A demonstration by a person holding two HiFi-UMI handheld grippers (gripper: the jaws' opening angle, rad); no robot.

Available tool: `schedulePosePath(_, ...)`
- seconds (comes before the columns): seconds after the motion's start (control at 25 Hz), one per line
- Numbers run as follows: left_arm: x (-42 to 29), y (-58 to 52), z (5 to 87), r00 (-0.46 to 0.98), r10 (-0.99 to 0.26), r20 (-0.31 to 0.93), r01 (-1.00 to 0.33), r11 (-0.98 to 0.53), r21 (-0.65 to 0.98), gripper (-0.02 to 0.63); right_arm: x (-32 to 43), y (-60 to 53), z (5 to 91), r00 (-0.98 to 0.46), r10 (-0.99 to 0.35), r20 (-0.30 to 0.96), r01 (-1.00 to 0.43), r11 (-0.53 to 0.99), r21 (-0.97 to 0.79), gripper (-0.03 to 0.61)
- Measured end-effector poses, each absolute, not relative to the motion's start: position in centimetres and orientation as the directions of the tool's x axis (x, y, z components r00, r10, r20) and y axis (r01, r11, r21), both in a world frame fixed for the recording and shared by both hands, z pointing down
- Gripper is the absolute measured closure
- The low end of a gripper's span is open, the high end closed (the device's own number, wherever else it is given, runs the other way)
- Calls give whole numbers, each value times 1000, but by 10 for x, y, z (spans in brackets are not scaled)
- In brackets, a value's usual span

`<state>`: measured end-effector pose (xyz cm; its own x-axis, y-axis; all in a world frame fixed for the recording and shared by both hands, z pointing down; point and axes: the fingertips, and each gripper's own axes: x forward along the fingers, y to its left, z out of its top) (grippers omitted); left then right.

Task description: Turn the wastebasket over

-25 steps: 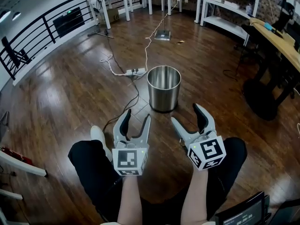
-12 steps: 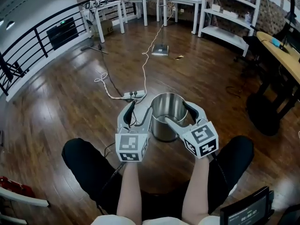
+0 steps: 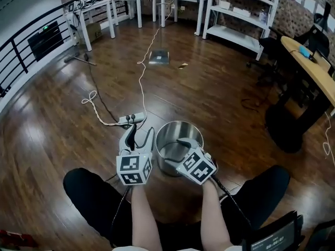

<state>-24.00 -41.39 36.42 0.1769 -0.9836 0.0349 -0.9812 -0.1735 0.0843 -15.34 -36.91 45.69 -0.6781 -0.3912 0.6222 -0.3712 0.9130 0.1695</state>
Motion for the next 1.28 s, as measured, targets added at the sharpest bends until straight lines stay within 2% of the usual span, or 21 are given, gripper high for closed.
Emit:
schedulePosePath(0.28, -281, -436, 439, 88, -984, 157, -993, -74, 88, 354, -197, -385, 547, -642, -234, 730, -335, 942, 7, 241)
schedulePosePath(0.44, -295, -430, 474, 72, -969, 237, -995, -55, 81, 373, -220, -388, 581, -583, -200, 788, -324, 946, 0, 241)
schedulePosePath(0.48, -294, -428, 482, 78, -962, 263, -996, -63, 66, 373, -221, -392, 583, -571, -208, 794, -334, 943, 7, 255)
schedulePosePath(0.56, -295, -427, 495, 70, -953, 293, -996, -52, 70, 373, -221, -402, 586, -543, -241, 804, -363, 931, 33, 372)
schedulePosePath(0.64, -303, -424, 501, 47, -950, 308, -995, -18, 97, 373, -221, -409, 589, -511, -265, 818, -388, 920, 56, 416)
schedulePosePath(0.68, -307, -421, 503, 37, -948, 316, -995, -5, 103, 373, -222, -410, 590, -503, -266, 822, -402, 914, 50, 480)
schedulePosePath(0.76, -312, -417, 506, 28, -944, 328, -995, 7, 104, 374, -222, -410, 588, -522, -253, 814, -440, 898, -3, 500)
schedulePosePath(1.0, -312, -417, 509, 35, -946, 322, -991, 9, 136, 379, -202, -423, 552, -674, -264, 690, -491, 858, -151, 520)
schedulePosePath(1.16, -307, -417, 509, 40, -948, 315, -990, 6, 143, 380, -169, -446, 501, -801, -327, 501, -516, 802, -302, 525)
schedulePosePath(1.28, -301, -418, 507, 44, -951, 305, -987, 6, 162, 385, -129, -464, 490, -839, -382, 387, -522, 767, -374, 526)
